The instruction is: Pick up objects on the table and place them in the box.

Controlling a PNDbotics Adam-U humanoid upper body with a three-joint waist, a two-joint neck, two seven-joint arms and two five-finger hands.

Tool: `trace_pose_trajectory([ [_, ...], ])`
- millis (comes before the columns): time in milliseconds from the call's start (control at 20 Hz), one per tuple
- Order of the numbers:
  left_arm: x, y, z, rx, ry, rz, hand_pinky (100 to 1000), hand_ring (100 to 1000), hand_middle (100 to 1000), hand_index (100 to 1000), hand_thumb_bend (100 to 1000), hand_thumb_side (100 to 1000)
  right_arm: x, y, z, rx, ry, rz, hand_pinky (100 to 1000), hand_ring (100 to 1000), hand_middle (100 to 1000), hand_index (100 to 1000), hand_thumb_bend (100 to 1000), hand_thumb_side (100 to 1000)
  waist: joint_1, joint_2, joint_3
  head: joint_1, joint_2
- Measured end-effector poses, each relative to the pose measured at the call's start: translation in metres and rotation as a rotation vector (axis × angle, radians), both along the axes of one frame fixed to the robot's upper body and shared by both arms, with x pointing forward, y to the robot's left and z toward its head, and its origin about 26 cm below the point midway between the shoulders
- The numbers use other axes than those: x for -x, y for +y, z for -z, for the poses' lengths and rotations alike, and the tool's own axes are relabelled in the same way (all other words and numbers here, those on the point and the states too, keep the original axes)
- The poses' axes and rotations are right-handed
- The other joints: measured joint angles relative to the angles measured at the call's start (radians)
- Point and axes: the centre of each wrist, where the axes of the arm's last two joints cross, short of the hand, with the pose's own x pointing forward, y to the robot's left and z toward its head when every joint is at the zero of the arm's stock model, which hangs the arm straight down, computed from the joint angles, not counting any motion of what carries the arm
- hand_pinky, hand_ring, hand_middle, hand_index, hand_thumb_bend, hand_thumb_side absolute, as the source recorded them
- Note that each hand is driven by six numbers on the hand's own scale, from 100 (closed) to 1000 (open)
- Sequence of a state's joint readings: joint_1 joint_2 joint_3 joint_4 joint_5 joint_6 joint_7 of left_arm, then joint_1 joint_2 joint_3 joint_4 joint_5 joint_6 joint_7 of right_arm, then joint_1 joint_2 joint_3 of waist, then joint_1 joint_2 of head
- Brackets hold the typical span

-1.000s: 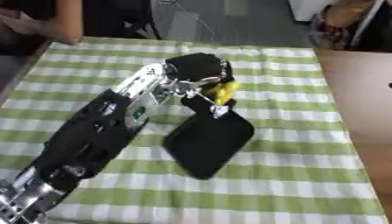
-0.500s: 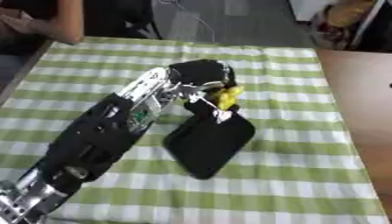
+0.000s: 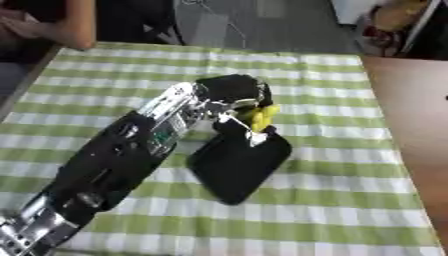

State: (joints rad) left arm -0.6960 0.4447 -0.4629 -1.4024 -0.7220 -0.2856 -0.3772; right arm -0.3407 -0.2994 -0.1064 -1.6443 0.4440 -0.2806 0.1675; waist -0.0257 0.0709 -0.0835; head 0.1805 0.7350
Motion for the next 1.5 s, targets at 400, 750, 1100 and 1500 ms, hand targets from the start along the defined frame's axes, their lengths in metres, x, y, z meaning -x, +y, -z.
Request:
trace_pose_trajectory([
  [400, 0.002, 0.005, 0.011, -0.058, 0.025, 0.014, 458, 455, 535, 580, 377, 548, 0.000, 0.000, 0.000, 0.000, 0.000, 0.001, 589, 688, 775, 941, 675, 959, 0.000, 0.000, 0.000, 0.001, 0.000],
  [750, -0.001, 0.011, 0.022, -0.110, 0.040, 0.015, 537, 563, 628, 659, 490, 638, 0.000, 0.000, 0.000, -0.001, 0.000, 0.002, 590, 688, 775, 941, 676, 958, 0.000, 0.001, 0.000, 0.001, 0.000],
  [1100, -0.002, 0.014, 0.023, -0.109, 0.031, 0.014, 589, 618, 689, 699, 580, 690, 0.000, 0.000, 0.000, -0.002, 0.000, 0.002, 589, 687, 775, 940, 676, 957, 0.000, 0.001, 0.000, 0.004, 0.000],
  [1500, -0.003, 0.015, 0.024, -0.115, 0.025, 0.014, 665, 680, 744, 738, 649, 716, 0.000, 0.000, 0.000, -0.002, 0.000, 0.002, 590, 687, 775, 940, 676, 957, 0.000, 0.001, 0.000, 0.004, 0.000],
])
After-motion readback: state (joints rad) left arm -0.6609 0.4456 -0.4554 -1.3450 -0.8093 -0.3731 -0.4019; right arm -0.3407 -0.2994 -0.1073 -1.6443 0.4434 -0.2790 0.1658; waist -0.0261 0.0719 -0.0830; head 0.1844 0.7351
